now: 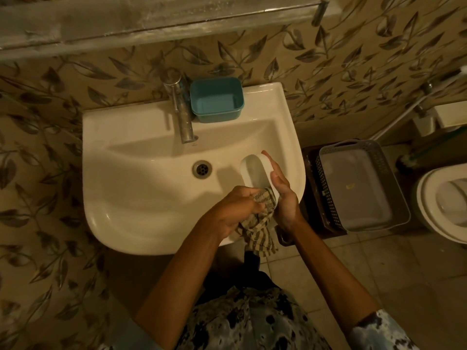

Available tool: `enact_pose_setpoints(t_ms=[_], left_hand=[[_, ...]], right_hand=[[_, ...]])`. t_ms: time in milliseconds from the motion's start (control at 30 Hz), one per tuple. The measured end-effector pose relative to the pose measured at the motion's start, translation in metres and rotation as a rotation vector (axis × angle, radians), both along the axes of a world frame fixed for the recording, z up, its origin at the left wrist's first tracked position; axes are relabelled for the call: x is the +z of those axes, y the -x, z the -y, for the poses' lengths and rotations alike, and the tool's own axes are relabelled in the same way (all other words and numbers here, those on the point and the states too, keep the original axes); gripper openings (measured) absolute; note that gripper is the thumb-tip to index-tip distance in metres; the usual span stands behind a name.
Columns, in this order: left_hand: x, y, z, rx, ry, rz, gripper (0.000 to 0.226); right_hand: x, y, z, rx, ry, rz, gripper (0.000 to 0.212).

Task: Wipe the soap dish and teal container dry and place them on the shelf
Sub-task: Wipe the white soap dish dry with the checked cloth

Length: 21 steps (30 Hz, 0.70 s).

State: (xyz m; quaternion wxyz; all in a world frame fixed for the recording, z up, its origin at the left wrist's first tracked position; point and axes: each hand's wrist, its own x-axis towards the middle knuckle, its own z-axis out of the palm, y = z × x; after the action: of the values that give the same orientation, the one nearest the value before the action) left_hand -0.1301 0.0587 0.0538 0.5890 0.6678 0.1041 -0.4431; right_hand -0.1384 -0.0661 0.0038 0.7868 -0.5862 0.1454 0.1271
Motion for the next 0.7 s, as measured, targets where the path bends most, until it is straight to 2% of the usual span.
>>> enact_pose_setpoints(t_ms=[67, 133, 233, 333, 467, 700], left_hand=[[-0.008, 0.008, 0.005, -0.226, -0.262, 0.318, 0.023], [-0.018, 0.02, 0.008, -0.436, -0.583, 0.6, 0.038], [-0.027, 0.033, 0.002, -0.577, -0.729, 0.86, 0.059], [-0.033, 0.037, -0.013, -0.683, -0.795, 1.021, 0.059], [-0.032, 0.033, -0.025, -0.852, -1.004, 1.23, 0.058], [-0.034, -0.003, -0.044, -0.912, -1.281, 1.311, 0.041]], right_hand=[[-0.002, -0.001, 0.0, 0.015, 0.019, -0.006, 0.057], [-0.006, 0.0, -0.001, 0.026, 0.046, -0.024, 0.057], [-0.011, 0.002, -0.003, 0.073, 0.08, -0.043, 0.054], [-0.013, 0.003, -0.005, 0.127, 0.082, -0.069, 0.044], [-0.004, 0.0, -0.007, 0.188, 0.021, -0.122, 0.045], [0.001, 0.002, -0.011, 0.262, 0.009, -0.153, 0.046]])
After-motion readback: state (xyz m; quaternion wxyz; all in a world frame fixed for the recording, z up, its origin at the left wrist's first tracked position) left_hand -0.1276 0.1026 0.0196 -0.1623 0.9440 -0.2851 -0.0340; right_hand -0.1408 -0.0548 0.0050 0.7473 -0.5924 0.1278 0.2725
